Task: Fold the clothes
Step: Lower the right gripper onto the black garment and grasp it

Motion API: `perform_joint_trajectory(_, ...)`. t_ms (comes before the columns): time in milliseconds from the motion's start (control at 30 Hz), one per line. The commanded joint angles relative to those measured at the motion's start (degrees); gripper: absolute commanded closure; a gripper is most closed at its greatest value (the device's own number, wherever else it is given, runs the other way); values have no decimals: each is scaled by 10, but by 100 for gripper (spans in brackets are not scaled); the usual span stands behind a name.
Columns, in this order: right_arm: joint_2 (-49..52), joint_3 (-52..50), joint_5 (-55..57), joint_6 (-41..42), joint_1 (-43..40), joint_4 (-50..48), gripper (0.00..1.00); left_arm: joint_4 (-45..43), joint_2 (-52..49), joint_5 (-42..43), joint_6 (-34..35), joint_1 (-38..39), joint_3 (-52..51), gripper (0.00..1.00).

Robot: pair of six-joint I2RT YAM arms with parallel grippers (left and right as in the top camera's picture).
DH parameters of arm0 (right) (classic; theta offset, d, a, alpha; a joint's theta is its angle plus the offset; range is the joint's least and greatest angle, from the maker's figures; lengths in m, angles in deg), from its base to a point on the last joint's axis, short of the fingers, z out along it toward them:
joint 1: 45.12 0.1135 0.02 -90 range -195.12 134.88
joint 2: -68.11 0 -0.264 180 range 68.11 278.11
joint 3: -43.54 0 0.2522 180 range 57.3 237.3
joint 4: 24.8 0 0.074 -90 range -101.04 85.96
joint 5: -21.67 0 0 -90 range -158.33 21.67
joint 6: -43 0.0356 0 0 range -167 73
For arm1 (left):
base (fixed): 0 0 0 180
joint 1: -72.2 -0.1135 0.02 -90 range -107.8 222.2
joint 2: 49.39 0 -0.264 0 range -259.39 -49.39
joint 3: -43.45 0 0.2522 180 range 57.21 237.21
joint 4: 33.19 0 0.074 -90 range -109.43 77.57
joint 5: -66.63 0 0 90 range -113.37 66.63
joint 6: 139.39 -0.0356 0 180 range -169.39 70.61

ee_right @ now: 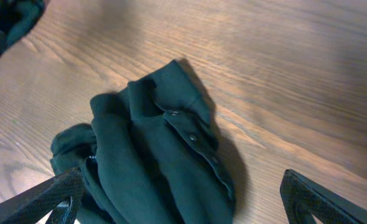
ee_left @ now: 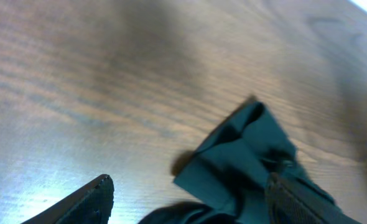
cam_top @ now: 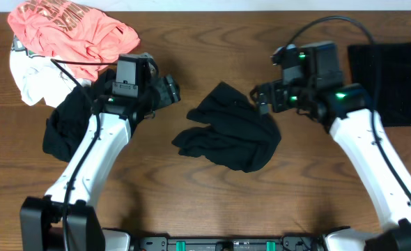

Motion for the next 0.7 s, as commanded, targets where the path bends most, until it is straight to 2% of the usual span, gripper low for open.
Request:
perform_joint_trajectory(0,30,11,30,3,26,-7,1,13,-6,6,21,-29,9,22)
perform_joint_trajectory(267,93,11,33,-13,67,-19,3,30,-6,62,21,-108,9,22)
perform_joint_trajectory(500,142,11,58,-25,100,-16,11,42,-6,61,21,-120,9,22)
perform_joint_trajectory(667,177,11,58,-25,113,-16,29,45,-6,61,19,-120,9,22)
